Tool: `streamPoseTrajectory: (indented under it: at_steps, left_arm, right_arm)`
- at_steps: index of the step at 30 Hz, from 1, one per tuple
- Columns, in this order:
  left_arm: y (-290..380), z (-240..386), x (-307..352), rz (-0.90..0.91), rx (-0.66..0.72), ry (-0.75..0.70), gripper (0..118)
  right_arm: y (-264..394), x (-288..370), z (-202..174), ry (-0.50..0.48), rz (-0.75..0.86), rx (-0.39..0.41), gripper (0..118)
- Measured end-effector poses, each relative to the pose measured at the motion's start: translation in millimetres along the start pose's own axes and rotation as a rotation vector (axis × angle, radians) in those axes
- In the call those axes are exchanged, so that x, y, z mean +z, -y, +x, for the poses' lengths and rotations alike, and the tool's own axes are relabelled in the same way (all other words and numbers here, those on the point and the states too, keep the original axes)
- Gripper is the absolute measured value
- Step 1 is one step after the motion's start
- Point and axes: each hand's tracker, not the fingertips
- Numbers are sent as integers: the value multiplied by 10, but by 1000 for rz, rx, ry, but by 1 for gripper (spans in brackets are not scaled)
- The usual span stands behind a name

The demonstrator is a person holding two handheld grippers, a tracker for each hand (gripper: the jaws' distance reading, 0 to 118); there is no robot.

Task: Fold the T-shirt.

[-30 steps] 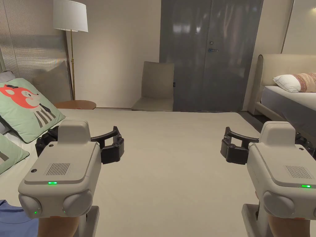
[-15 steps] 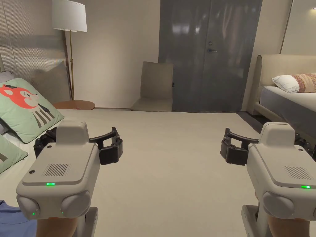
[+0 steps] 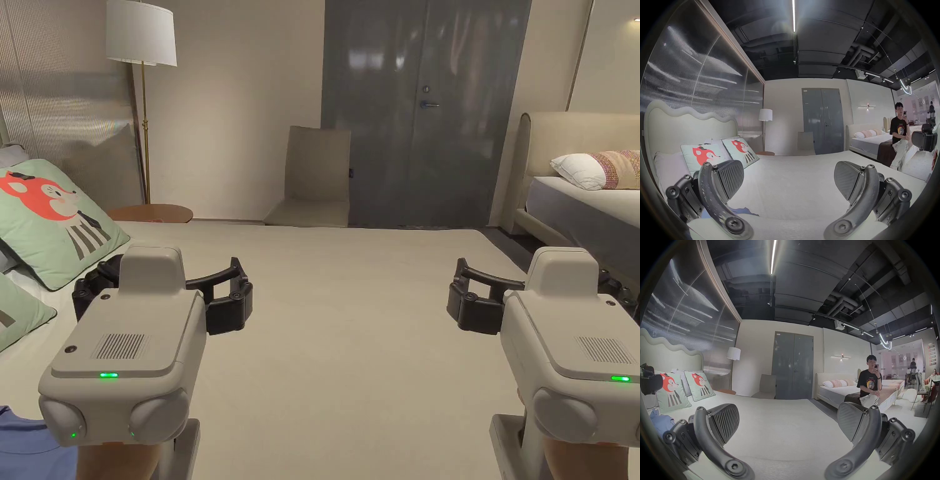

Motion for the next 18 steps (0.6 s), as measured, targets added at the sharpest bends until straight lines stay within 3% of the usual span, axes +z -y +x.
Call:
streamPoseTrajectory:
  at_steps: [18]
  left_arm:
    - [-19, 10, 13, 9, -2, 2, 111]
  right_arm:
    - [-26, 17, -5, 14, 2, 3, 118]
